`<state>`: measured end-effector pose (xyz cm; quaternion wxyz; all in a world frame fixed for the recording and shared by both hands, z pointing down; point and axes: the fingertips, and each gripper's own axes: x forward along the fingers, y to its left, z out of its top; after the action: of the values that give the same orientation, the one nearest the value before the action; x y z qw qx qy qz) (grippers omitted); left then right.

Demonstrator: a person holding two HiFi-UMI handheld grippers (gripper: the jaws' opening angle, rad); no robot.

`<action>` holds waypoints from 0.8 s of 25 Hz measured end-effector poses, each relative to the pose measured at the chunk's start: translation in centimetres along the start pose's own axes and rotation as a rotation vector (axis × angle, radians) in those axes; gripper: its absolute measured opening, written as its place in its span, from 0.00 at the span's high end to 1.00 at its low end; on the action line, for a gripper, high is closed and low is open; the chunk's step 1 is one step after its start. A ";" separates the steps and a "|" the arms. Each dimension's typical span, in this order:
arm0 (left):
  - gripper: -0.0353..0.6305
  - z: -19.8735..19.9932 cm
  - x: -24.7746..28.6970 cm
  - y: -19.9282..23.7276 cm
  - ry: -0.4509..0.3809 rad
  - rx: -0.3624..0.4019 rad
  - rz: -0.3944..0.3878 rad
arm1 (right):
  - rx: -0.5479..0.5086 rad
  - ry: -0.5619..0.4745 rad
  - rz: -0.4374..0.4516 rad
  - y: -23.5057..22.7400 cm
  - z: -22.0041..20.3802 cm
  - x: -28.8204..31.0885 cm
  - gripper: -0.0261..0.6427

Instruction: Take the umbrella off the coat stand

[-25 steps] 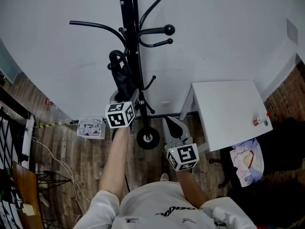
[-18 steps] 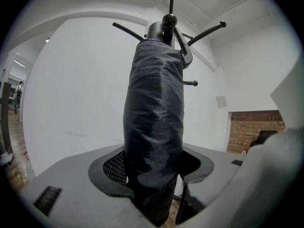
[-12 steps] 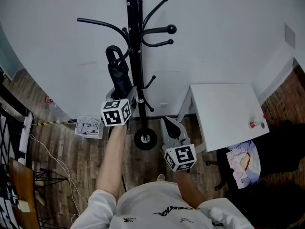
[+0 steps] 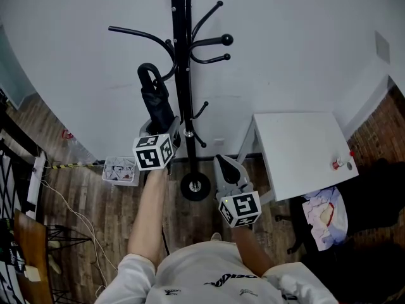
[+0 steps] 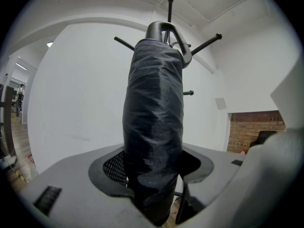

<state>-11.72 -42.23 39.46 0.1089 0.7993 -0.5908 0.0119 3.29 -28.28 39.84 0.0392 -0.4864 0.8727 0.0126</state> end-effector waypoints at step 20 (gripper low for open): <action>0.55 -0.8 -5.8 -3.3 -0.067 0.020 -0.018 | -0.010 0.020 -0.028 1.5 -0.2 -2.2 0.97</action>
<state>-10.28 -35.69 38.83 0.0810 0.8057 -0.5867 -0.0100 3.17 -25.68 40.23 0.0282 -0.4989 0.8661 0.0114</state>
